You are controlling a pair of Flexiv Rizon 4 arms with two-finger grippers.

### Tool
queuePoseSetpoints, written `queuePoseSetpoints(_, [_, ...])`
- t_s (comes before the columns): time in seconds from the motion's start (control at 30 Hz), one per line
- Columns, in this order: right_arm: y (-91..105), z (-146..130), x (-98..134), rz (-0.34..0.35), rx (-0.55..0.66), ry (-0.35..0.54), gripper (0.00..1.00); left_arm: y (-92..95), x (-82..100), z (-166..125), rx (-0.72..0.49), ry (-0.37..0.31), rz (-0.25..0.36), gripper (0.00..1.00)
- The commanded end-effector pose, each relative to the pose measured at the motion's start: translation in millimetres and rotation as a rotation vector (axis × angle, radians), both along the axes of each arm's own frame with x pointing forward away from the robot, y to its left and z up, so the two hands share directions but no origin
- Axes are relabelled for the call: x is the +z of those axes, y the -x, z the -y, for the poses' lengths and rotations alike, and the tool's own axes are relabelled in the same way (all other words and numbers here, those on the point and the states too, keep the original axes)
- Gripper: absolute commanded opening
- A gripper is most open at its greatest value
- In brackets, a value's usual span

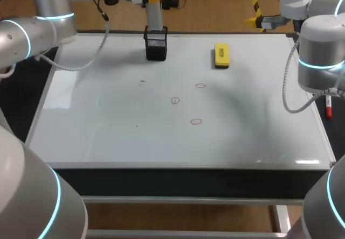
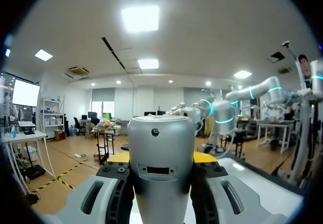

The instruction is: Pick up the inspection probe, press it on each red-marked spot on the whiteboard one by one, put down the probe, pick up the eraser, and wipe off all the red marks.

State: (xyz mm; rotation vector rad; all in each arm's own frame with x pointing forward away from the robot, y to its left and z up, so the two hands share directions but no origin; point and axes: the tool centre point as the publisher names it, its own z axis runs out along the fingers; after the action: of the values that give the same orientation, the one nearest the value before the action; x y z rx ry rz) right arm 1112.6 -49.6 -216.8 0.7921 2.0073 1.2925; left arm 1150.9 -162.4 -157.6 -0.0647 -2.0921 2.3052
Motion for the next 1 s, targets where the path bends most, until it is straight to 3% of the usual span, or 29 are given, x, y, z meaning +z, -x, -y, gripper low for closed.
queuePoseSetpoints(0.03, [-0.4,0,0,-0.001,0.001,0.0,1.0,15.7,22.4,-8,0.147,-0.051,-0.017,0.0])
queuePoseSetpoints(0.33, [-0.4,0,0,-0.001,0.001,0.0,1.0,34.8,29.3,-52,0.245,-0.045,-0.002,0.0])
queuePoseSetpoints(0.7, [-0.4,0,0,-0.001,0.001,0.0,1.0,67.4,-0.5,-100,0.361,-0.044,-0.001,0.0])
queuePoseSetpoints(1.0, [-0.4,0,0,-0.001,0.001,0.0,1.0,82.9,-28.7,-129,0.41,-0.049,-0.007,0.0])
